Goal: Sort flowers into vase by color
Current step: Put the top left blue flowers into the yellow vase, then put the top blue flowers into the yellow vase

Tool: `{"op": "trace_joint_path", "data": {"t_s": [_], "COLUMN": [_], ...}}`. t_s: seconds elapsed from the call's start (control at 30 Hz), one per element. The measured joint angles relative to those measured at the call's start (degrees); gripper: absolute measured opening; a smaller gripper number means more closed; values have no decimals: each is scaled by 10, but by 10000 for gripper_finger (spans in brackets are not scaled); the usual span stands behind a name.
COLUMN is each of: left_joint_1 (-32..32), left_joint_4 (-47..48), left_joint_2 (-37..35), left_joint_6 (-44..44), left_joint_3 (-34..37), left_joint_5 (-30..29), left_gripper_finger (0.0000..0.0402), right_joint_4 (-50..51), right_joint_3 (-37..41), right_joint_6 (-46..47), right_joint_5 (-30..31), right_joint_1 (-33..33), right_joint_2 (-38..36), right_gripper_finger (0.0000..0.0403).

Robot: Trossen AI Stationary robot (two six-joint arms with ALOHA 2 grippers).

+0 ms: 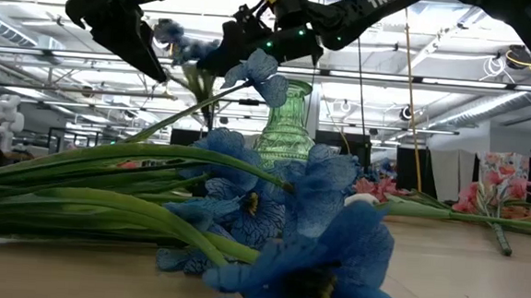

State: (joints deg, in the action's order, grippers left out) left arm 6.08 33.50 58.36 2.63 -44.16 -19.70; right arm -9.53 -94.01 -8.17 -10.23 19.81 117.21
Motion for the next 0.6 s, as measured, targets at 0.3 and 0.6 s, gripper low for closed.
{"op": "trace_joint_path", "data": {"t_s": [0.3, 0.6], "left_joint_1": [0, 1], "left_joint_4": [0, 0], "left_joint_2": [0, 0], "left_joint_6": [0, 7], "left_joint_3": [0, 0], "left_joint_5": [0, 25], "left_gripper_finger": [215, 215], "right_joint_4": [142, 361], "right_joint_3": [-59, -126], "right_joint_6": [-3, -28], "right_joint_5": [0, 80], "right_joint_1": [0, -1], "right_joint_2": [-18, -69], "right_gripper_finger": [314, 318]}}
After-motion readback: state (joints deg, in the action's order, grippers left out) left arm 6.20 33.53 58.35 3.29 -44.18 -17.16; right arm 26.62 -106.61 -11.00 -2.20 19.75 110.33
